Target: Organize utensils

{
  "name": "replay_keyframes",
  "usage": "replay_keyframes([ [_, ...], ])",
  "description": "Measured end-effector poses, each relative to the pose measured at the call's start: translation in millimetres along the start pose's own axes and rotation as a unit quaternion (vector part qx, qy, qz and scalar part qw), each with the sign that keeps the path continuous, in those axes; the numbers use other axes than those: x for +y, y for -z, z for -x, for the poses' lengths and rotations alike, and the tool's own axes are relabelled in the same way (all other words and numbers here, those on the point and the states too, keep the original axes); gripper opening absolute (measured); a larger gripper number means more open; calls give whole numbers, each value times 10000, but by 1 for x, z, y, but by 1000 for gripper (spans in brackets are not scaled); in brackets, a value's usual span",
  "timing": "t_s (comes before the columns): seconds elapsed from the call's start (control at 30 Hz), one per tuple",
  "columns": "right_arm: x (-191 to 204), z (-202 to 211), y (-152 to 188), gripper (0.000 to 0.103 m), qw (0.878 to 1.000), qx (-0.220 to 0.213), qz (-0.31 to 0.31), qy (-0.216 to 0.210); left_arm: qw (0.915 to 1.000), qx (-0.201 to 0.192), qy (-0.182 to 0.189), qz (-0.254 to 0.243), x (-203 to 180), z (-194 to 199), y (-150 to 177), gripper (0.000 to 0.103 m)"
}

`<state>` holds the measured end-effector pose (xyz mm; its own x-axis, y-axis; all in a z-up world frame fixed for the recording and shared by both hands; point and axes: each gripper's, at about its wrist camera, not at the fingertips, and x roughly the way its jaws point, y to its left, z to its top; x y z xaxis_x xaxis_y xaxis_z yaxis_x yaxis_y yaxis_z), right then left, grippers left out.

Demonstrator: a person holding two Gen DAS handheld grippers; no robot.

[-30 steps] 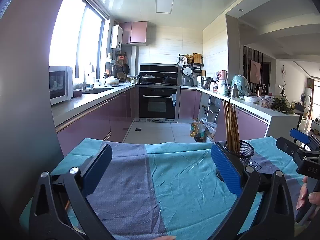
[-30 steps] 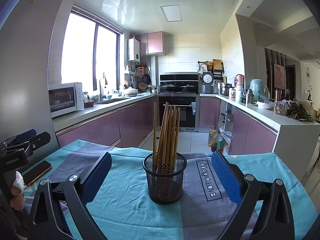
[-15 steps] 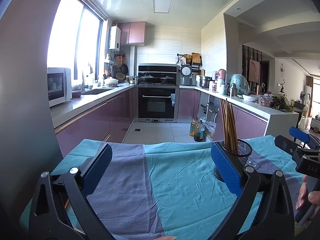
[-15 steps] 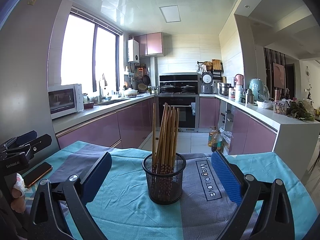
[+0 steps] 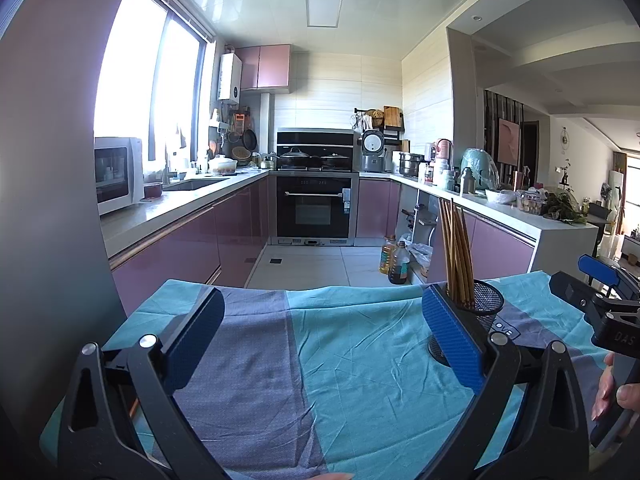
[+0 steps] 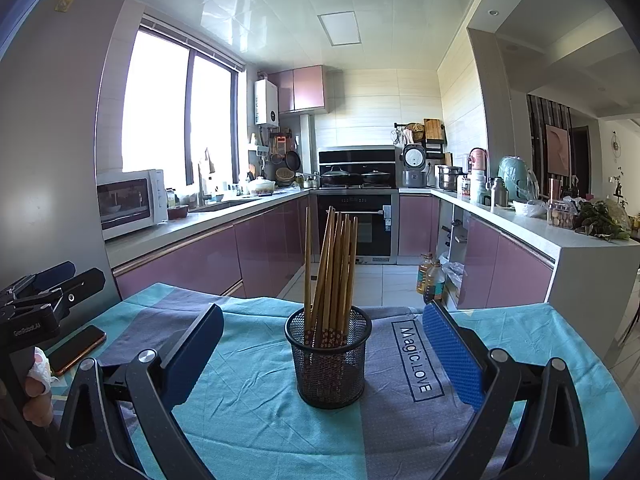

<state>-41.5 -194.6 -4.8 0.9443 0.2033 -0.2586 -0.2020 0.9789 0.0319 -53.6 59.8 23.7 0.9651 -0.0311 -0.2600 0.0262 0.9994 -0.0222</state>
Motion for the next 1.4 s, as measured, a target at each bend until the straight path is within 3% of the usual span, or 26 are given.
replay_keyframes([
  [1.4, -3, 1, -4, 97, 10000, -25, -46, 0, 10000, -21, -33, -32, 1, -1, 1, 97],
])
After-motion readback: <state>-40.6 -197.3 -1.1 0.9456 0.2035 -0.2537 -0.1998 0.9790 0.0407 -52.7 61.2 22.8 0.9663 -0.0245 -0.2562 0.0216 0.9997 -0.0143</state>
